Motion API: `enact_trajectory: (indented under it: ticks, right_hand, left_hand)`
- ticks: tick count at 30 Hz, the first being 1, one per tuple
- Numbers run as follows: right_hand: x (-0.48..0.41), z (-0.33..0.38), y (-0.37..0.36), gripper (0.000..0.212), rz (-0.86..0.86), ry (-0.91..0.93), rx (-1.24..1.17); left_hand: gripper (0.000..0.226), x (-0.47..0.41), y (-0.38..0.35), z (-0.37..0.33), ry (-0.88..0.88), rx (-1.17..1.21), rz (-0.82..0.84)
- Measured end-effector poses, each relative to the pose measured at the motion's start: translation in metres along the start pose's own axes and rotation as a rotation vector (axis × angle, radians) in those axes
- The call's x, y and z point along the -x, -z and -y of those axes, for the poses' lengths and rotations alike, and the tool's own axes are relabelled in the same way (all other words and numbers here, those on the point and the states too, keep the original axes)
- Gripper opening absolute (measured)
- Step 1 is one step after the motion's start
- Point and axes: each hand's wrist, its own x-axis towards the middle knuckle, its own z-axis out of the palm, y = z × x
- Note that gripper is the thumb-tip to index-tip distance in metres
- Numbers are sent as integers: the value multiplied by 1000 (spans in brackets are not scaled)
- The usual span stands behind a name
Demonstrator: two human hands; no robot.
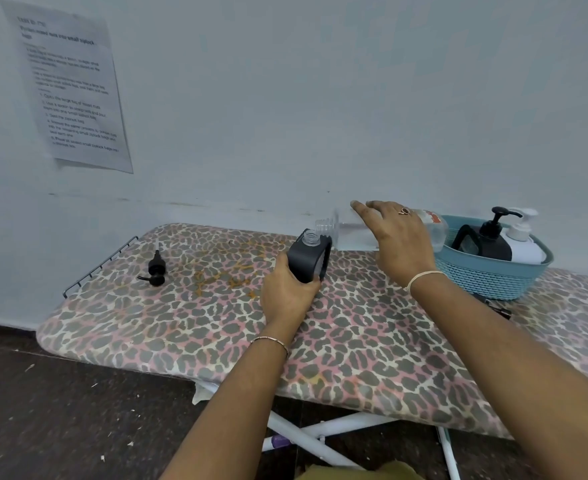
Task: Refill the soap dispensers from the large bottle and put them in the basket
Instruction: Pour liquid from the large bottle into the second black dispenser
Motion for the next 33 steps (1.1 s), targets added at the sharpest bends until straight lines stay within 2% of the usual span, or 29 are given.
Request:
enact_trajectory:
  ticks: [33]
  right_hand:
    - [-5, 0, 7, 92, -40, 66, 109]
  left_hand:
    - [46, 1, 0, 1, -12, 2, 3]
